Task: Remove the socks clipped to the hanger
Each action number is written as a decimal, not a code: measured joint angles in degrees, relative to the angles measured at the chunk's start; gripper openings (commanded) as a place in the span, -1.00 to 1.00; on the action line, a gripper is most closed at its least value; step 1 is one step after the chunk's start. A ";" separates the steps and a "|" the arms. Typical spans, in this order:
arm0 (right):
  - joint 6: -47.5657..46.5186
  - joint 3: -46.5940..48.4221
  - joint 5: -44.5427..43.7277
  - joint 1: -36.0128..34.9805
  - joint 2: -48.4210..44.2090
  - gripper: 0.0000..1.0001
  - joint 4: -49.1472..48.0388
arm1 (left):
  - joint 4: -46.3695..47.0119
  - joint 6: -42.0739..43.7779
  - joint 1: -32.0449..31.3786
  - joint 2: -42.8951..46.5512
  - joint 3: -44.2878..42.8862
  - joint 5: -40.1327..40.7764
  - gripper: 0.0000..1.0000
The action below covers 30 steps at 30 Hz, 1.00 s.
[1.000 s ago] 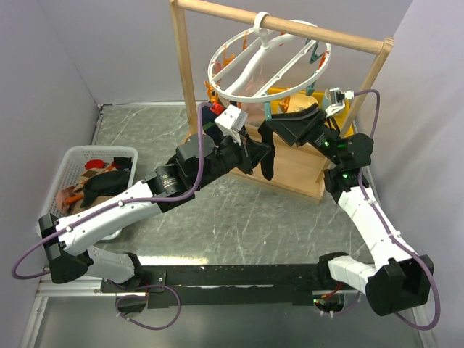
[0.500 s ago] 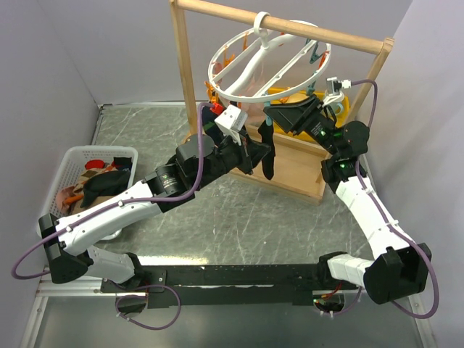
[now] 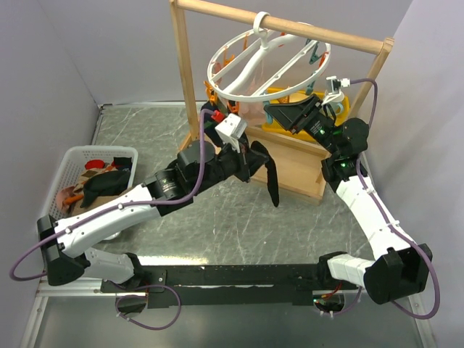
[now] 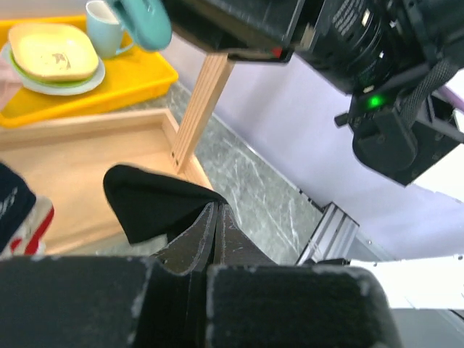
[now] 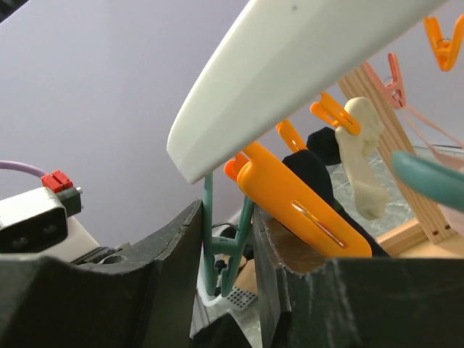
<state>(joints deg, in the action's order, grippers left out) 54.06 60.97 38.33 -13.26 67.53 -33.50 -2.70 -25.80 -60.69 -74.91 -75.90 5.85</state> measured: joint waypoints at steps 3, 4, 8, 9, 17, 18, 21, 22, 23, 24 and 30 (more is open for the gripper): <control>-0.55 0.00 -0.04 0.00 -0.13 -0.19 0.72 | -1.97 -0.63 0.00 2.03 1.73 0.04 -0.98; -0.83 0.00 -0.17 0.00 -0.26 -0.17 1.16 | -3.06 -0.72 0.00 3.04 2.58 0.57 -0.98; -2.14 0.00 -0.90 0.00 -1.44 -0.14 3.10 | -10.03 -0.83 0.07 8.55 6.05 5.20 -0.98; -2.49 0.00 -1.09 0.00 -1.79 -0.12 3.50 | -11.80 -0.83 0.20 9.75 6.58 6.45 -0.98; -5.51 0.00 -4.31 0.02 -5.97 0.57 9.88 | -26.23 0.24 5.88 19.76 7.58 19.32 -0.98; -5.97 0.04 -4.72 0.02 -6.32 0.63 10.67 | -28.15 0.48 6.62 20.92 7.54 21.49 -0.98; -7.43 1.16 -6.25 0.02 -6.82 0.73 14.47 | -32.00 0.92 9.44 22.49 7.23 25.92 -0.98; -7.87 1.62 -6.93 0.02 -6.95 0.74 15.80 | -33.16 1.03 10.23 22.80 7.15 27.45 -0.98; -8.41 1.92 -7.72 0.02 -7.13 0.75 17.14 | -34.21 1.09 11.06 23.02 7.13 28.92 -0.98; -8.92 2.14 -8.61 0.02 -7.48 0.75 18.45 | -35.36 1.11 11.78 23.21 7.13 30.49 -0.98; -11.80 3.82 -12.76 0.02 -9.73 0.75 25.70 | -38.84 1.03 16.76 25.33 7.85 36.92 -0.98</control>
<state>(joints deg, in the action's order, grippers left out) 42.26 64.79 25.56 -13.23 57.80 -7.79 -41.54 -24.77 -43.92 -49.58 -68.05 42.76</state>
